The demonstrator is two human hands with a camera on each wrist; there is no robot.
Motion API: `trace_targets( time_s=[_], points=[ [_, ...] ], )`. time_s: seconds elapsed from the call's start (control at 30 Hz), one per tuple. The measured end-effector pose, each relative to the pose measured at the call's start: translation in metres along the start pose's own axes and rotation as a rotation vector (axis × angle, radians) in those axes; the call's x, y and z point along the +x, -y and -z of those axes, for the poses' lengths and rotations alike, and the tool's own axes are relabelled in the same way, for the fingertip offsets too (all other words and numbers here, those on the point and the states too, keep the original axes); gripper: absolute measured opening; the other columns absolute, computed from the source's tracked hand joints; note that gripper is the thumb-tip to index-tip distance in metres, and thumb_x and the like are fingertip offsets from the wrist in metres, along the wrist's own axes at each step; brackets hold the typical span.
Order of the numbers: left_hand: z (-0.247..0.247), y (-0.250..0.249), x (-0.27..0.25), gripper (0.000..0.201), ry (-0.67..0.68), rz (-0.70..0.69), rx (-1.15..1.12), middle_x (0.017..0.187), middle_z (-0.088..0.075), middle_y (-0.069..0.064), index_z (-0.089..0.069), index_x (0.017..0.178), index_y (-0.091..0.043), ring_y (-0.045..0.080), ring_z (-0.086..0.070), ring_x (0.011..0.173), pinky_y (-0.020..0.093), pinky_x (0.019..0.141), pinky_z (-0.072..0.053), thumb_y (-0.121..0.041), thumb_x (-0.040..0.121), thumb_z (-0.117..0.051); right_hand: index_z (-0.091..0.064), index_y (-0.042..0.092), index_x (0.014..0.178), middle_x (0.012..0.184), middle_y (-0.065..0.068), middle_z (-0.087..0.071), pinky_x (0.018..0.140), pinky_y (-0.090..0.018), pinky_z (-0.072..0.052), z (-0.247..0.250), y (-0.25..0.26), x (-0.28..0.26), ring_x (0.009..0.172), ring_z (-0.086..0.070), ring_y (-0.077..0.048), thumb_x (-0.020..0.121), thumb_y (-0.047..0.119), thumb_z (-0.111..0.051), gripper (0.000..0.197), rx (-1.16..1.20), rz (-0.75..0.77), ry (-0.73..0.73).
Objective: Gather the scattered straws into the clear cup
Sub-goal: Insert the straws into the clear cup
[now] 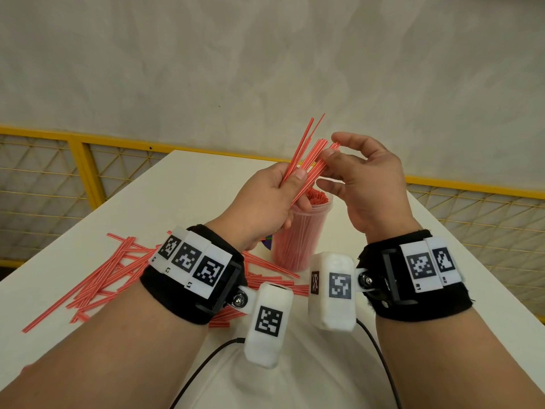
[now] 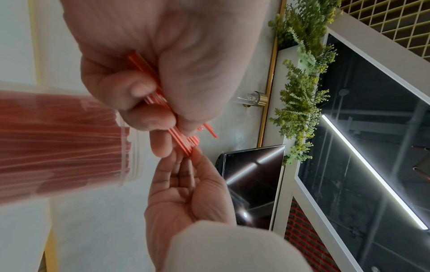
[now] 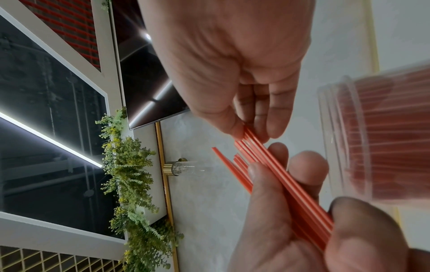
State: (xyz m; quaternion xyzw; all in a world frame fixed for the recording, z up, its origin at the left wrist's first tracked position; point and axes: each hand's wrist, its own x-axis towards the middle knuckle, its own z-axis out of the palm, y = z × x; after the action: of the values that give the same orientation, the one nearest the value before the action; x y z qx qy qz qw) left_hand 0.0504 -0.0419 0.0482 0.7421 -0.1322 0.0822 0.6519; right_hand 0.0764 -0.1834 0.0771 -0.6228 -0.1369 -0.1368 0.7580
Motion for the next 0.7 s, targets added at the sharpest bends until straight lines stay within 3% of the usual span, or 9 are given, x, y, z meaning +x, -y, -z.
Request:
trace_targets(
  time_s=[0.17,0.3,0.43,0.53,0.63,0.7],
  points=[
    [0.0,-0.001,0.0,0.022,-0.012,-0.018,0.019,0.064,-0.066,-0.004,-0.06,0.109,-0.024,0.009,-0.043,0.039,0.019,0.039,-0.034,-0.033,0.104,-0.041,-0.061,0.015,0.103,0.068,-0.004,-0.072,0.058,-0.028,-0.055,-0.001,0.001,-0.002,0.062,-0.068,-0.015,0.088,0.002,-0.065,0.021,0.005,0.015,0.028],
    [0.003,-0.002,0.001,0.025,-0.115,0.024,0.085,0.075,-0.07,0.0,-0.057,0.096,-0.024,0.011,-0.05,0.039,0.019,0.036,-0.034,-0.035,0.104,-0.037,-0.062,0.015,0.102,0.07,-0.005,-0.073,0.061,-0.027,-0.055,0.002,0.002,0.002,0.067,-0.069,-0.016,0.085,0.001,-0.067,0.023,0.016,0.104,-0.097],
    [0.009,0.0,0.004,0.028,-0.226,0.061,0.109,0.084,-0.064,-0.001,-0.057,0.093,-0.024,0.002,-0.05,0.042,0.015,0.04,-0.036,-0.036,0.104,-0.035,-0.06,0.022,0.1,0.059,0.004,-0.067,0.065,-0.032,-0.057,0.007,0.001,0.006,0.07,-0.069,-0.011,0.087,0.002,-0.064,0.024,0.016,0.239,-0.24],
    [0.009,0.002,0.005,0.028,-0.232,0.072,0.134,0.082,-0.065,-0.005,-0.057,0.091,-0.026,-0.001,-0.046,0.046,0.021,0.049,-0.035,-0.036,0.104,-0.035,-0.061,0.025,0.102,0.065,0.003,-0.069,0.065,-0.033,-0.058,0.01,-0.004,0.009,0.066,-0.067,-0.013,0.087,0.004,-0.063,0.026,-0.138,0.326,-0.285],
    [0.008,0.003,0.005,0.029,-0.235,0.069,0.158,0.081,-0.062,-0.006,-0.058,0.09,-0.027,-0.001,-0.045,0.048,0.023,0.051,-0.033,-0.037,0.104,-0.035,-0.061,0.031,0.104,0.073,-0.009,-0.069,0.072,-0.045,-0.058,0.011,-0.01,0.01,0.069,-0.066,-0.019,0.087,0.007,-0.062,0.029,-0.322,0.397,-0.274],
    [0.008,0.004,0.006,0.029,-0.244,0.067,0.16,0.079,-0.059,-0.007,-0.059,0.089,-0.028,0.001,-0.044,0.051,0.024,0.051,-0.033,-0.037,0.104,-0.035,-0.06,0.036,0.101,0.075,-0.013,-0.068,0.077,-0.047,-0.056,0.01,-0.013,0.011,0.074,-0.067,-0.025,0.087,0.007,-0.061,0.033,-0.4,0.407,-0.223]
  ],
)
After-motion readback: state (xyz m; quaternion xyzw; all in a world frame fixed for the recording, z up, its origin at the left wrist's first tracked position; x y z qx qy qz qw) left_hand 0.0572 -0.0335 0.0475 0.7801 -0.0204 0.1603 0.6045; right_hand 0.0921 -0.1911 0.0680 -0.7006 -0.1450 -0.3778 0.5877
